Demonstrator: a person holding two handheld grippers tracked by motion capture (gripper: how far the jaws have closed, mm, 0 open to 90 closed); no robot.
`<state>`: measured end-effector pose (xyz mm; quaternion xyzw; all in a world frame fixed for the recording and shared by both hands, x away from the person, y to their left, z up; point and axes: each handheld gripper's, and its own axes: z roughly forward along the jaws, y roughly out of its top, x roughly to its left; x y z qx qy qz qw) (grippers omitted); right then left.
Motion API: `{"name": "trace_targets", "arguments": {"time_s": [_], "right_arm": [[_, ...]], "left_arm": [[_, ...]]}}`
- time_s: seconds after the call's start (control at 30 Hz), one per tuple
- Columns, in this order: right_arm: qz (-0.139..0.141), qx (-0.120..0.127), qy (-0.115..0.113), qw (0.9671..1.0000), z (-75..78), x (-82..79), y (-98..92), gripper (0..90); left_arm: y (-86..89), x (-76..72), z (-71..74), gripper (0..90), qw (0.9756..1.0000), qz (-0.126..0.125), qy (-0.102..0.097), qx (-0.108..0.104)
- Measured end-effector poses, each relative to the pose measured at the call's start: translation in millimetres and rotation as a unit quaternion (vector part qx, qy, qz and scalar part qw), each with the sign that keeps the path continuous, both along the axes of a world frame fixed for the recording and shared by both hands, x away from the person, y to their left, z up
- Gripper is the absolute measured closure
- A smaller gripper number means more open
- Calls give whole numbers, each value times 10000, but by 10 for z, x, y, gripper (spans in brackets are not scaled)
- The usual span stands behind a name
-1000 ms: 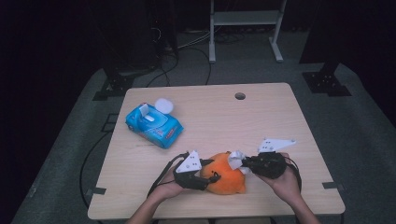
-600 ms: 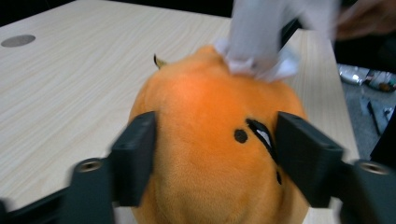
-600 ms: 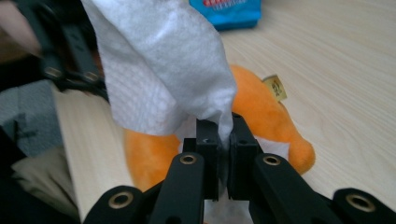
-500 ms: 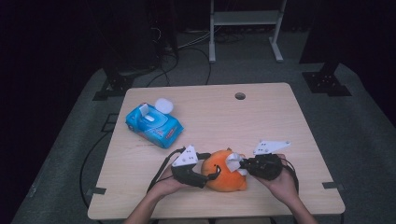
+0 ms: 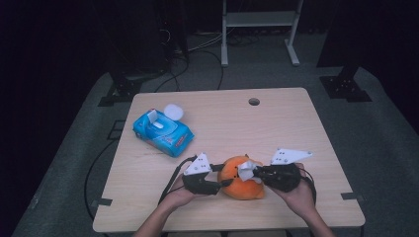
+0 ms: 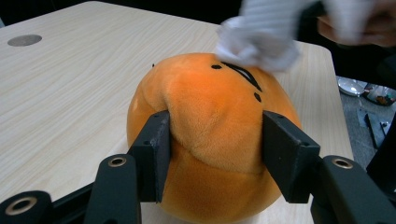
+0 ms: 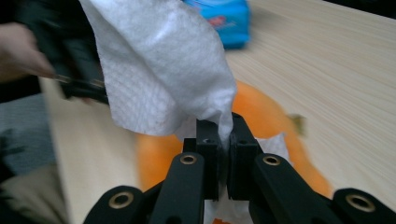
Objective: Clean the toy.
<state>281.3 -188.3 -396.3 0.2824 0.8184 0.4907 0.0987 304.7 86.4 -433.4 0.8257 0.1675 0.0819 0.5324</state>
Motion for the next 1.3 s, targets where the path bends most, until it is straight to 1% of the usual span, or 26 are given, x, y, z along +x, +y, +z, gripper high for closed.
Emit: {"name": "trace_targets", "arguments": {"time_s": [0.03, 0.07, 0.1, 0.17, 0.33, 0.37, 0.53, 0.57, 0.6, 0.63, 0.7, 0.73, 0.77, 0.8, 0.83, 0.93, 1.0, 1.03, 1.07, 1.1, 1.13, 1.17, 1.2, 1.23, 1.27, 1.3], "right_arm": [[265, 120, 54, 9996, 18, -41, 91, 852], [265, 120, 54, 9996, 18, -41, 91, 852], [366, -99, -7, 9993, 0, -75, 190, 851], [368, -214, -28, 9991, -40, -73, 216, 851], [276, -354, 71, 9990, -104, -70, 99, 852], [209, -492, 135, 9985, -153, -97, 18, 851], [145, -492, 198, 9985, -179, -163, -66, 851], [294, -436, 128, 9985, -133, -191, -14, 851], [294, -436, 128, 9985, -133, -191, -14, 851], [509, -429, 79, 9978, -110, -215, 82, 850], [639, -667, -34, 9957, -127, -232, 208, 847], [639, -667, -34, 9957, -127, -232, 208, 847], [730, -820, -13, 9940, -174, -217, 264, 848], [730, -820, -13, 9940, -174, -217, 264, 848], [753, -839, 67, 9936, -188, -202, 230, 849], [679, -941, 70, 9932, -194, -199, 155, 848], [366, -716, 14, 9968, -113, -173, 18, 848], [266, -639, -51, 9976, -63, -151, -10, 848], [266, -639, -51, 9976, -63, -151, -10, 848], [88, -447, -127, 9989, 22, -64, -52, 846], [88, -447, -127, 9989, 22, -64, -52, 846], [-31, -332, -58, 9994, 16, 39, -82, 846], [-31, -332, -58, 9994, 16, 39, -82, 846], [-61, -354, 64, 9993, -66, 108, -101, 847], [-61, -354, 64, 9993, -66, 108, -101, 847], [-66, -373, 203, 9991, -140, 116, -123, 847]], "left_arm": [[-24, 0, 11, 458, 9999, 70, 71, -81], [-24, 0, 11, 463, 9999, 70, 71, -81], [-33, 1, 16, 466, 9999, 85, 51, -48], [-19, 11, 5, 474, 9999, 125, 77, -39], [44, 56, -22, 476, 9994, 188, 249, -155], [46, 59, -26, 478, 9992, 174, 308, -190], [-3, 48, -4, 481, 9992, 201, 284, -212], [-6, 56, 1, 481, 9990, 216, 289, -249], [-6, 56, 1, 481, 9990, 216, 289, -249], [-6, 57, -1, 481, 9988, 240, 321, -283], [11, 68, -1, 478, 9988, 249, 335, -249], [11, 68, -1, 477, 9988, 249, 335, -249], [40, 84, -17, 477, 9985, 262, 388, -278], [40, 84, -17, 476, 9985, 262, 388, -278], [51, 88, -23, 476, 9984, 269, 411, -296], [74, 103, -39, 475, 9977, 301, 500, -348], [54, 107, -38, 475, 9981, 237, 463, -345], [43, 99, -35, 475, 9984, 204, 416, -323], [43, 99, -35, 475, 9984, 204, 416, -323], [28, 81, -28, 473, 9989, 154, 346, -277], [28, 81, -28, 471, 9989, 154, 346, -277], [30, 76, -28, 465, 9990, 150, 322, -257], [30, 76, -28, 449, 9990, 150, 322, -257], [39, 82, -29, 412, 9990, 133, 343, -260], [42, 84, -32, 412, 9989, 115, 342, -284], [31, 87, -33, 299, 9989, 201, 361, -223]]}}
